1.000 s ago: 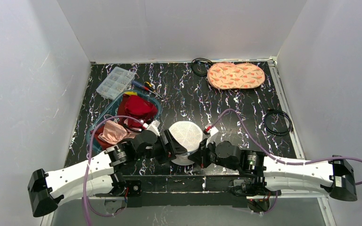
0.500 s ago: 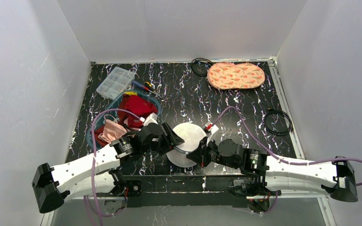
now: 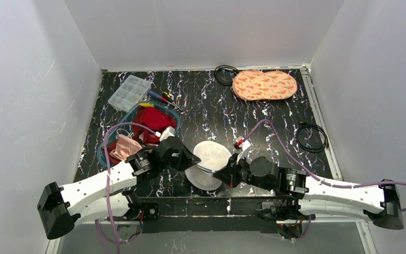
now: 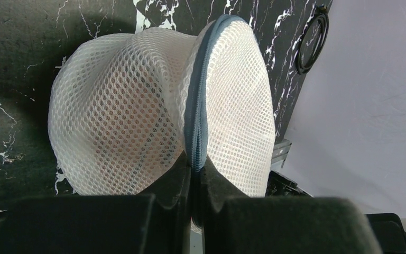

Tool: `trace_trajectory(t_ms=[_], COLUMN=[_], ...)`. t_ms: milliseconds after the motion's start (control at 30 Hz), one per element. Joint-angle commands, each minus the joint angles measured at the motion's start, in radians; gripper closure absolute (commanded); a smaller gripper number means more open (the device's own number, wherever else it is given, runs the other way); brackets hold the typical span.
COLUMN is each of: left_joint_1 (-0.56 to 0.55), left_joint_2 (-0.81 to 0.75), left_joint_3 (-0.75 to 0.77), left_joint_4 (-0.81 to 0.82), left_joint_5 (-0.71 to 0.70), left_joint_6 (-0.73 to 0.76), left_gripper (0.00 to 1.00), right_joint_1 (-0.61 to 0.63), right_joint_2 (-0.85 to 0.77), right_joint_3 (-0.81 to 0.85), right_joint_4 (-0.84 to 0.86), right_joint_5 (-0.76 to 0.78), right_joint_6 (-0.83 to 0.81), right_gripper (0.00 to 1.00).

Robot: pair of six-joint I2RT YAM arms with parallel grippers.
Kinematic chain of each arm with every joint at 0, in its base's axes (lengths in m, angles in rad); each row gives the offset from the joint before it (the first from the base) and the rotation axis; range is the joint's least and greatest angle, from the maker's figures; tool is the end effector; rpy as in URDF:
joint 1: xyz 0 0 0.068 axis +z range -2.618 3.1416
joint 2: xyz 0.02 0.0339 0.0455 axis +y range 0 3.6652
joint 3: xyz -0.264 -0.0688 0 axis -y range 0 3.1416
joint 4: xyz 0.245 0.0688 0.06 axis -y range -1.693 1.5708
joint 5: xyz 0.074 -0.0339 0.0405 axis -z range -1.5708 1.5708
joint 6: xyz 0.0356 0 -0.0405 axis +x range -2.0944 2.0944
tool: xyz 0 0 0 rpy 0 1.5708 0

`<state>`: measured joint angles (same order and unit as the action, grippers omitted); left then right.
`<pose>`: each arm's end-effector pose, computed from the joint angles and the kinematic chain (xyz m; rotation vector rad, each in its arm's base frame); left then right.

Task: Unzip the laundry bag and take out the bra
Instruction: Unzip the laundry bag at the center of the board.

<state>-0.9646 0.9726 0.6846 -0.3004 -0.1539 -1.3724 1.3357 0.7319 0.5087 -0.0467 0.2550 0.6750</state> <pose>0.1265 -0.1728 0.2590 -0.5824 2.3283 -1.1080 0.0507 0.1733 0.2653 -0.4619 1.9455 1.1419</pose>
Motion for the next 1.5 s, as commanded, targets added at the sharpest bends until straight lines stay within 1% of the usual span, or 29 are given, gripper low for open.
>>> trace_trajectory(t_ms=[0, 433, 1067, 1300, 1333, 1433, 1467], left_joint_1=[0.010, 0.012, 0.013, 0.013, 0.013, 0.012, 0.013], left_joint_2=[-0.026, -0.057, -0.084, -0.083, -0.082, -0.071, -0.065], left_joint_3=[0.009, -0.020, -0.025, -0.032, -0.033, -0.032, -0.027], left_joint_4=[-0.064, -0.072, -0.061, -0.043, -0.036, -0.011, -0.007], left_joint_5=[-0.073, -0.089, -0.082, -0.071, -0.070, -0.068, -0.068], left_joint_6=[-0.004, -0.026, -0.027, -0.031, -0.034, -0.041, -0.040], left_gripper=[1.00, 1.00, 1.00, 1.00, 1.00, 1.00, 1.00], right_joint_1=[0.005, 0.004, 0.004, 0.004, 0.005, 0.004, 0.005], right_joint_2=[-0.038, -0.105, -0.097, -0.098, -0.100, -0.110, -0.116], right_joint_3=[0.004, -0.027, -0.036, -0.039, -0.040, -0.037, -0.034], right_joint_4=[-0.013, -0.081, -0.125, -0.104, -0.094, -0.062, -0.057], right_joint_5=[0.044, 0.094, 0.143, 0.121, 0.111, 0.087, 0.079], right_joint_6=[0.002, 0.031, 0.060, 0.071, 0.081, 0.120, 0.137], right_gripper=[0.99, 0.99, 0.99, 0.99, 0.95, 0.60, 0.51])
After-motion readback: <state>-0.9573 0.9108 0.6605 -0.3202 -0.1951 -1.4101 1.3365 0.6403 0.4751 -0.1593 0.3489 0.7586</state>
